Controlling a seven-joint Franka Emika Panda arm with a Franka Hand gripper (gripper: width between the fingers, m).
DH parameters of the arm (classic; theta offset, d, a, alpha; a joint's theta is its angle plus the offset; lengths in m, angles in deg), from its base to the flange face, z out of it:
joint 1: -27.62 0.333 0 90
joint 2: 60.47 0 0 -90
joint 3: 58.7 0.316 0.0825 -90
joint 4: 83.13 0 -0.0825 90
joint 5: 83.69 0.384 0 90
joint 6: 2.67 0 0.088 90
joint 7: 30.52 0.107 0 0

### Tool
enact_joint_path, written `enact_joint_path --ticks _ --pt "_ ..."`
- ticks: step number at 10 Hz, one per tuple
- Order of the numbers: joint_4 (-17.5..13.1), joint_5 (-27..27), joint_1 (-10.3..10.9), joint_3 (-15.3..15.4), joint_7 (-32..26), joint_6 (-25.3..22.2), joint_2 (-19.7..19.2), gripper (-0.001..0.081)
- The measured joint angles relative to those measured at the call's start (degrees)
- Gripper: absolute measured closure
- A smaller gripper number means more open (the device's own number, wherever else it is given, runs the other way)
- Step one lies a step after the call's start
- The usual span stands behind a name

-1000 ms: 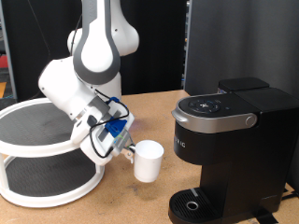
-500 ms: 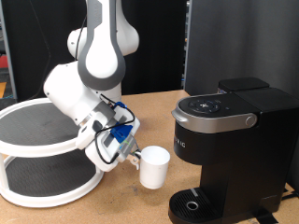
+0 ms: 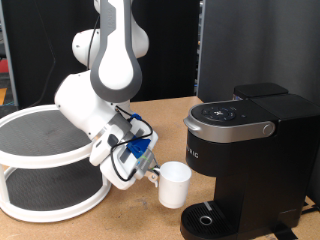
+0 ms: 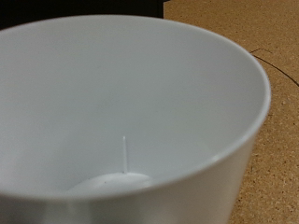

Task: Make a cup of coffee with the keurig machine

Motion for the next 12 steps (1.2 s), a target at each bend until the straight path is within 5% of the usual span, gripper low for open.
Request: enact_joint_path --ticks 12 --pt "-4.06 15.78 0.41 8.33 -9.66 1.82 -5.33 0.0734"
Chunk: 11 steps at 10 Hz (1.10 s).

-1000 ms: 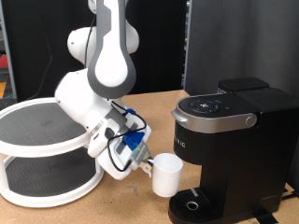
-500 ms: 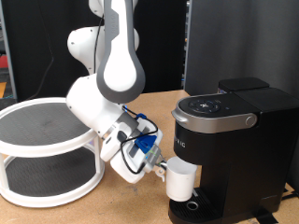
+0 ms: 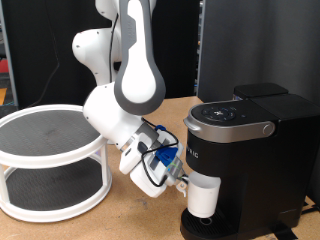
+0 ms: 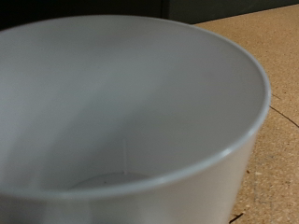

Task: Make a cup of coffee with the keurig machine

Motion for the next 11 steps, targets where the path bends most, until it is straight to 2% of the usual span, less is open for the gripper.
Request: enact_joint_path --ticks 6,7,8,9,10,11 --pt "-0.08 6.01 0.23 2.66 -5.29 0.60 -3.16 0.0734" --pt "-0.03 6.04 0.24 2.76 -5.33 0.60 -3.30 0.0542" --pt "0.09 6.04 0.24 2.76 -5.33 0.55 -3.30 0.0542" --pt "0.31 5.92 0.23 2.75 -5.29 0.54 -3.28 0.0344" --pt "0.77 4.82 0.20 2.59 -4.74 0.37 -3.03 0.0206" --pt "1.57 2.98 -0.07 2.29 -3.78 -0.34 -2.25 0.0206"
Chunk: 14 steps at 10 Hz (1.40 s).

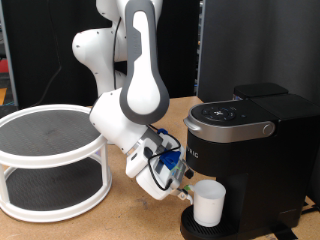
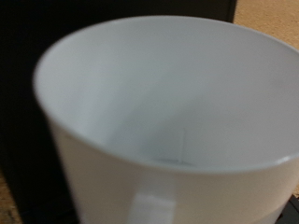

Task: Make a cup of coffee with the keurig machine

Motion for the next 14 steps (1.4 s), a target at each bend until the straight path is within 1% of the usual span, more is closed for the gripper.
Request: enact_joint_path --ticks 1,2,3,4,7,8,9,10,12,14 --pt "1.06 -2.04 -0.50 -0.34 1.60 -0.58 1.47 0.0044" --pt "2.27 -4.31 -1.00 -0.80 3.58 -1.11 3.47 0.0044" --pt "3.45 -7.09 -1.52 -1.40 5.78 -1.90 5.58 0.0012" --pt "4.57 -10.06 -2.12 -2.04 8.05 -2.35 7.65 0.0001" --pt "7.86 -21.48 -4.13 -4.21 14.26 -2.30 13.53 0.0000" --pt "9.25 -23.27 -4.78 -4.64 14.82 -2.31 15.64 0.0000" --pt "9.25 -23.25 -4.77 -4.57 14.82 -2.34 15.53 0.0000" --pt "9.26 -23.87 -4.94 -4.75 14.82 -3.37 15.52 0.0000" --pt "9.31 -26.90 -6.27 -6.40 14.86 -8.41 16.32 0.0000" --pt "9.90 -30.39 -8.24 -8.29 16.28 -13.13 19.39 0.0000"
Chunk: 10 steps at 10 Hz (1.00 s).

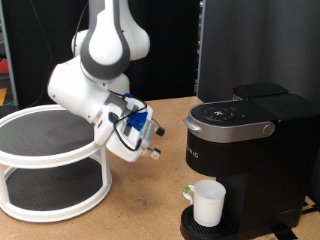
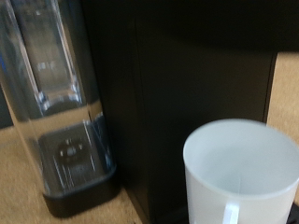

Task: Make a cup of coffee with the keurig machine

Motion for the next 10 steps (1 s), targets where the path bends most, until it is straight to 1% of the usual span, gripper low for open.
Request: enact_joint_path --ticks 1,3,5,7,10 --pt "0.31 -0.46 -0.50 -0.35 1.32 -0.83 2.12 0.0000" --pt "0.53 -0.54 -0.56 -0.48 4.44 -1.09 6.55 0.0000" --pt "0.46 -0.54 -0.65 -0.53 7.42 -2.61 10.72 0.0000" --pt "0.27 -0.58 -0.72 -0.55 11.22 -3.86 14.80 0.0000" --pt "-0.37 -2.20 -0.94 -0.55 18.01 -5.54 20.71 0.0000"
